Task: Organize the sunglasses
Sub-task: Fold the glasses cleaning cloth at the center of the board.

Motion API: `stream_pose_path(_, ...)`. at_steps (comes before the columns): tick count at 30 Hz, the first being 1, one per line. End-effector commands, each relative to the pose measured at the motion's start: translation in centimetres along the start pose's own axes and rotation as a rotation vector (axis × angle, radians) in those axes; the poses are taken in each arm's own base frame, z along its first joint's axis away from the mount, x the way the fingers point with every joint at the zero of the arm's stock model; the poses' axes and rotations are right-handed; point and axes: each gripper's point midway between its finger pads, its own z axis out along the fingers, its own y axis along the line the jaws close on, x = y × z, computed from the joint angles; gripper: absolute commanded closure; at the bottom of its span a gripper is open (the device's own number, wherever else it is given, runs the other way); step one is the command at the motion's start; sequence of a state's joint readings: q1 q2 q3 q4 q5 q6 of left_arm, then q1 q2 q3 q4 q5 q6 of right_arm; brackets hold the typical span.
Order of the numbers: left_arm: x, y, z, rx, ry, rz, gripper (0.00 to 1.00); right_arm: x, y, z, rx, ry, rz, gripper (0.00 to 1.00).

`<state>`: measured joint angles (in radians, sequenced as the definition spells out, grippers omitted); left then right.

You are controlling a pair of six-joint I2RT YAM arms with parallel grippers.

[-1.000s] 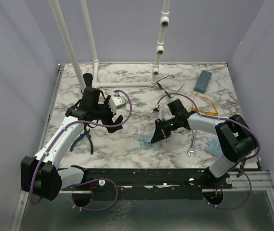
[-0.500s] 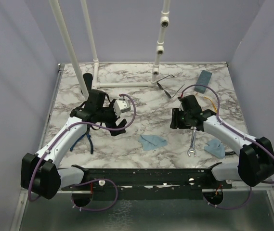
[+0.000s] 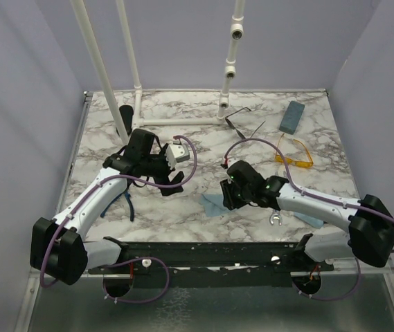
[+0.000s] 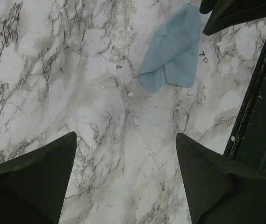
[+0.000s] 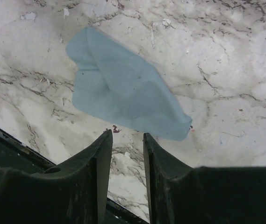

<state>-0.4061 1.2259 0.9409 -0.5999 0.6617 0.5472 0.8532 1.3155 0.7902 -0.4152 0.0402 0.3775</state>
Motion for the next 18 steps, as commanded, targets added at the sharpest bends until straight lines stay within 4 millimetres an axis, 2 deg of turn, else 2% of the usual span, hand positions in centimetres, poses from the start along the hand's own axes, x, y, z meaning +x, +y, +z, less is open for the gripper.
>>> stream_pose_path(1,0.9,0.1,0.1,-0.024,0.02,-0.014,0.13,-0.3,1.4,1.5,-0.008,-0.057,-0.023,0.63)
stream_pose_path(6,1.1,0.1,0.1,-0.031,0.026,-0.025,0.13,0.5,2.1,3.1,0.019,-0.019,-0.091,0.61)
stream_pose_path(10,1.0,0.1,0.1,-0.029,0.025,-0.029,0.13,1.4,1.0,4.2,0.1,0.029,-0.115,0.65)
stream_pose_path(12,1.1,0.1,0.1,-0.029,0.026,-0.031,0.13,1.8,0.3,4.4,0.136,0.042,-0.113,0.68)
stream_pose_path(18,1.2,0.1,0.2,-0.024,0.03,-0.033,0.13,1.7,0.2,4.4,0.145,0.029,-0.113,0.7)
